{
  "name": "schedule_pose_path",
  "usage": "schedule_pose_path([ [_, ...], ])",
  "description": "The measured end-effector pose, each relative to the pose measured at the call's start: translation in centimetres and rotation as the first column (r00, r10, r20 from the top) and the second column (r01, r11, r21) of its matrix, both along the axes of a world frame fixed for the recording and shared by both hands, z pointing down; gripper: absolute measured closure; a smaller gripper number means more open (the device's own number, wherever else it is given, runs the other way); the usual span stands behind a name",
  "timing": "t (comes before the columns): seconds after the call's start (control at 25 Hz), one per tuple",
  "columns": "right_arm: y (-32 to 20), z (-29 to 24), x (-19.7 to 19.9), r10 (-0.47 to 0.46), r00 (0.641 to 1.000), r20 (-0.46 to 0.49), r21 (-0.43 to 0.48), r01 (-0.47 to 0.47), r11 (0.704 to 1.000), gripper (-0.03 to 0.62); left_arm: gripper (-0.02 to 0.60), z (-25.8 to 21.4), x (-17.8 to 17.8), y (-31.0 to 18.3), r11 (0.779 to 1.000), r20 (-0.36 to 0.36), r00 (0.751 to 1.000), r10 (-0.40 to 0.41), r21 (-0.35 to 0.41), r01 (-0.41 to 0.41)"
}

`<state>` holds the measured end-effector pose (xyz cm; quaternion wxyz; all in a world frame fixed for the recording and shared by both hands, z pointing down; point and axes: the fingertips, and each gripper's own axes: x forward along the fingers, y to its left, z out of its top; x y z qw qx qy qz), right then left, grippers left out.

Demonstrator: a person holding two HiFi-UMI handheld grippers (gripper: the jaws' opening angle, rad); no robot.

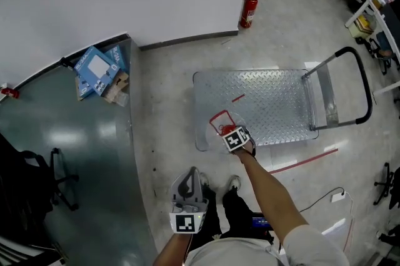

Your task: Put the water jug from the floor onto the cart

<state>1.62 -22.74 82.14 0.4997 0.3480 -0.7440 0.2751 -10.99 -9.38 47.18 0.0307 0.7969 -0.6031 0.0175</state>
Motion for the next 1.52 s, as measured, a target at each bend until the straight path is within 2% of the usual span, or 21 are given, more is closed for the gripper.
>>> schedule_pose_path([
  [0.16, -2.1, -0.4, -1.0, 0.004, 1.0, 0.005, 0.005, -0.004, 1.0, 0.295, 0.578, 1.1, -0.7, -1.0, 1.0, -0.023, 1.0, -0.017, -0.02, 0.017],
  [0.32, -0.9, -0.1, -0.6, -0.008, 1.0, 0.001, -0.012, 0.008, 1.0, 0.295, 0.578, 1.2, -0.6, -1.7, 0.999, -0.057, 0.998, -0.028, -0.024, 0.026],
  [0.92, 1.1, -0.2, 0.0, -0.021, 1.0, 0.003, 0.051, 0.021, 0.998, 0.295, 0.578, 1.6, -0.2, -0.9, 0.999, -0.049, 0.999, 0.0, -0.035, -0.002],
  [1.12, 0.6, -1.5, 0.1, -0.019, 1.0, 0.011, 0.085, 0.018, 0.996, 0.295, 0.578, 1.3, 0.0, -0.8, 1.0, -0.053, 0.999, 0.006, -0.019, -0.007],
  [1.28, 0.5, -5.0, 0.9, 0.023, 0.998, 0.058, 0.136, -0.031, 0.99, 0.296, 0.578, 0.7, 0.0, -1.3, 1.0, -0.065, 0.998, 0.001, -0.006, -0.002],
  [1.36, 0.4, -8.6, 1.8, 0.057, 0.993, 0.105, 0.225, -0.079, 0.971, 0.31, 0.578, -0.2, 0.0, -1.5, 1.0, -0.059, 0.998, 0.005, 0.028, -0.003],
  [1.44, 0.2, -13.2, 3.3, 0.093, 0.984, 0.153, 0.358, -0.143, 0.923, 0.461, 0.578, -1.4, 0.4, -1.8, 0.998, -0.055, 0.998, 0.017, 0.06, -0.013],
  [1.52, 0.6, -18.4, 4.7, 0.12, 0.967, 0.226, 0.472, -0.217, 0.854, 0.539, 0.578, -2.6, 1.0, -1.8, 0.997, -0.057, 0.998, 0.032, 0.067, -0.029],
])
